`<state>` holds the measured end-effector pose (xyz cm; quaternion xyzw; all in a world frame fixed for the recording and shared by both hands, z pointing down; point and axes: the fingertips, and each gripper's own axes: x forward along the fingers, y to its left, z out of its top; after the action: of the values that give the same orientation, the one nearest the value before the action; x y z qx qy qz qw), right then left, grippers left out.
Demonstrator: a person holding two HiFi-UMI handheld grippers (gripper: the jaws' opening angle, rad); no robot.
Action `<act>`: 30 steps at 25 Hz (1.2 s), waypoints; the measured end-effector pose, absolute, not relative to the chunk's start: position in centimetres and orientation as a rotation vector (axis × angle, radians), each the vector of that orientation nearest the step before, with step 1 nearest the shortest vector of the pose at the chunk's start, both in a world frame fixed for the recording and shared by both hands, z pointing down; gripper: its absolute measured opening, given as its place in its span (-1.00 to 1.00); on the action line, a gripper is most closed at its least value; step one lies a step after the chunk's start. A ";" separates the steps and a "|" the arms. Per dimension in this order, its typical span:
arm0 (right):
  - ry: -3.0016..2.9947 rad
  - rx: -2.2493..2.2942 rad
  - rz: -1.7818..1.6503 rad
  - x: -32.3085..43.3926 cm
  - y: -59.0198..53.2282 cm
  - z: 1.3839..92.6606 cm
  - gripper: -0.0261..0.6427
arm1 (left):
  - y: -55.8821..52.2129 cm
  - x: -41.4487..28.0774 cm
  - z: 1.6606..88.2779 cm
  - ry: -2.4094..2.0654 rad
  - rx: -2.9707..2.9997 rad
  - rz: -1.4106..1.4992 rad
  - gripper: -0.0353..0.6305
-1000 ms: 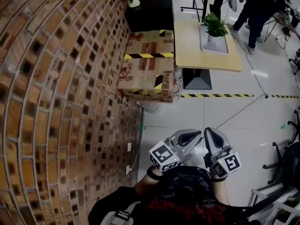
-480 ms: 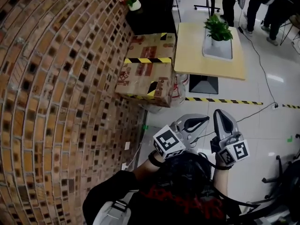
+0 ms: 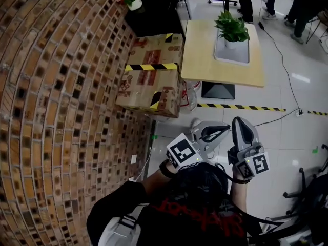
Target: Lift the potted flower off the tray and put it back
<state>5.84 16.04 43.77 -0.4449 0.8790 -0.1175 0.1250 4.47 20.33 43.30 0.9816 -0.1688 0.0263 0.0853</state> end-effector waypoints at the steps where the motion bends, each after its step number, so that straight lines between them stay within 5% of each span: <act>1: 2.565 -1.300 -0.347 5.7 15.1 43.9 -0.91 | 19.3 4.3 43.6 -0.505 2.916 0.076 -0.89; 30: 2.685 -1.435 -0.332 7.8 -22.1 51.1 -0.91 | -21.2 3.3 45.9 -0.601 2.817 -0.102 -0.89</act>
<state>7.79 -22.08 51.09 -0.4683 0.8760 -0.1084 0.0394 3.27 -21.21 45.88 0.9691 -0.2069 -0.0352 0.1295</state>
